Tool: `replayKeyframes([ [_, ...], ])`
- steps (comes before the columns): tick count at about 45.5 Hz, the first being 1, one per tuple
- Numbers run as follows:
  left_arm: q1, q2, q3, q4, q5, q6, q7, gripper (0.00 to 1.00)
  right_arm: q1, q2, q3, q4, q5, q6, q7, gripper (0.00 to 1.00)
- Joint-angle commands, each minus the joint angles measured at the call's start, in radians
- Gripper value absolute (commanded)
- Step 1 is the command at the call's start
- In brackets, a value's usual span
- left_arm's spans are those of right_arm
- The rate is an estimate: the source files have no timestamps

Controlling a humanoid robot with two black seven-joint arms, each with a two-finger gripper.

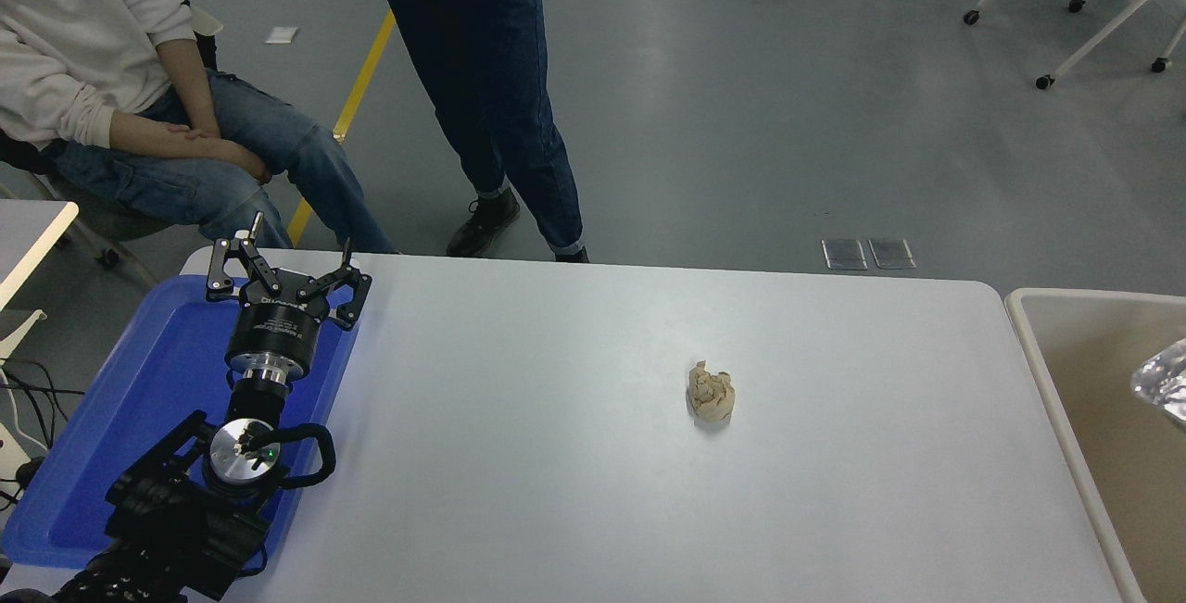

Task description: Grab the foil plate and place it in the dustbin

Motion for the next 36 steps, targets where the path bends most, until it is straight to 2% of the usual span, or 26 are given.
replayKeyframes([
  [1,0.0,0.0,0.0,0.001,-0.001,0.0,0.0,1.0,-0.032,0.039,0.023,-0.018,0.046,-0.068,-0.012,0.0],
  [8,0.0,0.0,0.0,0.001,-0.001,0.0,0.0,1.0,-0.039,0.039,0.052,-0.018,0.081,-0.069,-0.016,0.0],
  [26,-0.001,0.0,0.0,0.001,0.001,0.0,0.0,1.0,-0.039,0.039,0.052,-0.017,0.074,-0.071,-0.015,0.0],
  [27,0.0,0.0,0.0,0.0,-0.001,0.0,0.0,1.0,-0.039,0.039,0.051,-0.017,0.065,-0.073,-0.013,0.03],
  [29,0.0,0.0,0.0,0.0,-0.001,0.0,0.0,1.0,-0.041,0.039,0.049,-0.018,0.063,-0.079,-0.013,0.23],
  [30,-0.001,0.0,0.0,0.0,-0.001,0.0,0.0,1.0,-0.043,0.036,0.046,-0.017,0.062,-0.095,-0.013,0.42],
  [31,-0.001,0.0,0.0,0.0,-0.001,0.0,0.0,1.0,-0.044,0.038,0.041,-0.017,0.06,-0.102,-0.013,0.51],
  [34,-0.001,0.0,0.0,0.0,-0.001,0.0,0.0,1.0,-0.041,0.038,0.049,-0.015,0.063,-0.126,-0.01,0.88],
  [36,-0.001,0.0,0.0,0.0,-0.001,0.0,0.0,1.0,-0.041,0.038,0.051,-0.012,0.063,-0.125,-0.009,1.0],
])
